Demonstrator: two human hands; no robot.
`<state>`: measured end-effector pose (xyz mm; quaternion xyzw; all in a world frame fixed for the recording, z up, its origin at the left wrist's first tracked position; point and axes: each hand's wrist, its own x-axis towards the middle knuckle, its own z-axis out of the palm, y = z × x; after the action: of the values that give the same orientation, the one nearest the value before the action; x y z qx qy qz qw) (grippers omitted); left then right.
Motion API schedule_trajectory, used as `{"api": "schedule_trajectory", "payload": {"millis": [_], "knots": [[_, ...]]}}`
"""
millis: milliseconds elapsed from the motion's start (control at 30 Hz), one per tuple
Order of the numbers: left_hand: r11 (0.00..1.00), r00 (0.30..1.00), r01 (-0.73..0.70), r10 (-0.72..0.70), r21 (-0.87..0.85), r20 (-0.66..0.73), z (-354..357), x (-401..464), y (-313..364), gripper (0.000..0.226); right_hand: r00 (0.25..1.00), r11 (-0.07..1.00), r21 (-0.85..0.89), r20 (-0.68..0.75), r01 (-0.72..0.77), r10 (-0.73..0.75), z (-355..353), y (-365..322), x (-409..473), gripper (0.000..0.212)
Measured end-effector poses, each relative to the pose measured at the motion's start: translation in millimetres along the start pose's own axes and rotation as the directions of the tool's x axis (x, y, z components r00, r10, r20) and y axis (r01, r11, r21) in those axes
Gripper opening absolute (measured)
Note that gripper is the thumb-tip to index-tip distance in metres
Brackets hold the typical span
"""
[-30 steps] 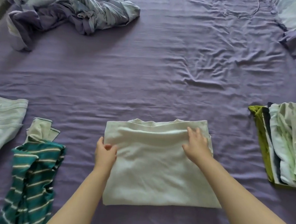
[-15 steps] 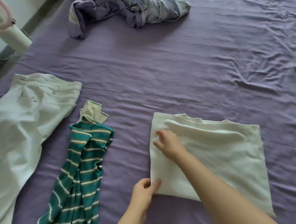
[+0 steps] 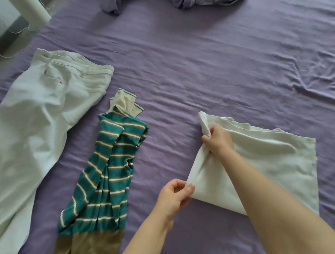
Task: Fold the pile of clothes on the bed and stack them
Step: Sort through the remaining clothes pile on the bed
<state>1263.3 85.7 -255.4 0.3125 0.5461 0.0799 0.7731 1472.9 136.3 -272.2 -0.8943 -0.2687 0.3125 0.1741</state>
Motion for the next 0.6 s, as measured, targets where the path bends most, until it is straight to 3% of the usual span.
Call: {"api": "schedule_trajectory", "payload": {"millis": [100, 200, 400, 600], "knots": [[0.995, 0.994, -0.061, 0.054, 0.076, 0.090, 19, -9, 8, 0.009, 0.999, 0.905, 0.422, 0.018, -0.050, 0.047, -27, 25, -9, 0.019], [0.983, 0.979, -0.091, 0.059, 0.159, 0.195, 51, -17, 9, 0.007, 0.996, 0.769, 0.633, 0.051, -0.090, 0.074, -61, 62, -20, 0.029], [0.969, 0.933, -0.058, -0.033, 0.240, 0.358, 141, -27, -12, 0.020, 0.984, 0.643, 0.748, 0.082, -0.165, 0.157, -129, 149, -35, 0.052], [0.941, 0.932, -0.034, -0.091, 0.336, 0.351, 214, -17, -53, 0.027, 0.975, 0.614, 0.770, 0.048, -0.175, 0.218, -167, 212, -39, 0.068]]}}
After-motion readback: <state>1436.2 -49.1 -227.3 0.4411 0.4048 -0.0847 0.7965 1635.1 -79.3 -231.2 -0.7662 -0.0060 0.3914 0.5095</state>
